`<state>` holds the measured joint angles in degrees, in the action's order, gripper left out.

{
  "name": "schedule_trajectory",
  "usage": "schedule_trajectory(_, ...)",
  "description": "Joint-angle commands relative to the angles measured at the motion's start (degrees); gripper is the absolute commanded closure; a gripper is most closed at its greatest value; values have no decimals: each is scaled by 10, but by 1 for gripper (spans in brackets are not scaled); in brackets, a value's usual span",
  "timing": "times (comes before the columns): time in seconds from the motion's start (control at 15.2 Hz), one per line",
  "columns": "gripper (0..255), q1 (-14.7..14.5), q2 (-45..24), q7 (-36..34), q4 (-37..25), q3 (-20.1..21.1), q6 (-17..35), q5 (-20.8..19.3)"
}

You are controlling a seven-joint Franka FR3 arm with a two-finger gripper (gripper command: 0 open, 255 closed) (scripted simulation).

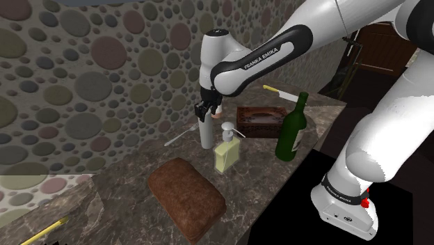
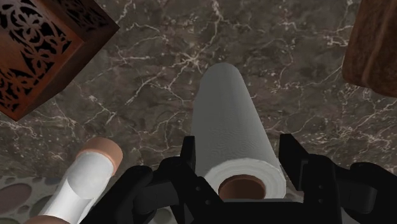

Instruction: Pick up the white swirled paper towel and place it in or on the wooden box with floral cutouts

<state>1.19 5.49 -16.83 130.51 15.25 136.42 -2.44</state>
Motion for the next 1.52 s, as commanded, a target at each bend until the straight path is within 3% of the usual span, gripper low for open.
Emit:
schedule_trajectory(0.0,255,0,0,0,0,0,0,0)
schedule_trajectory(1.45,255,-1,52,21,-112,-7,-162,21)
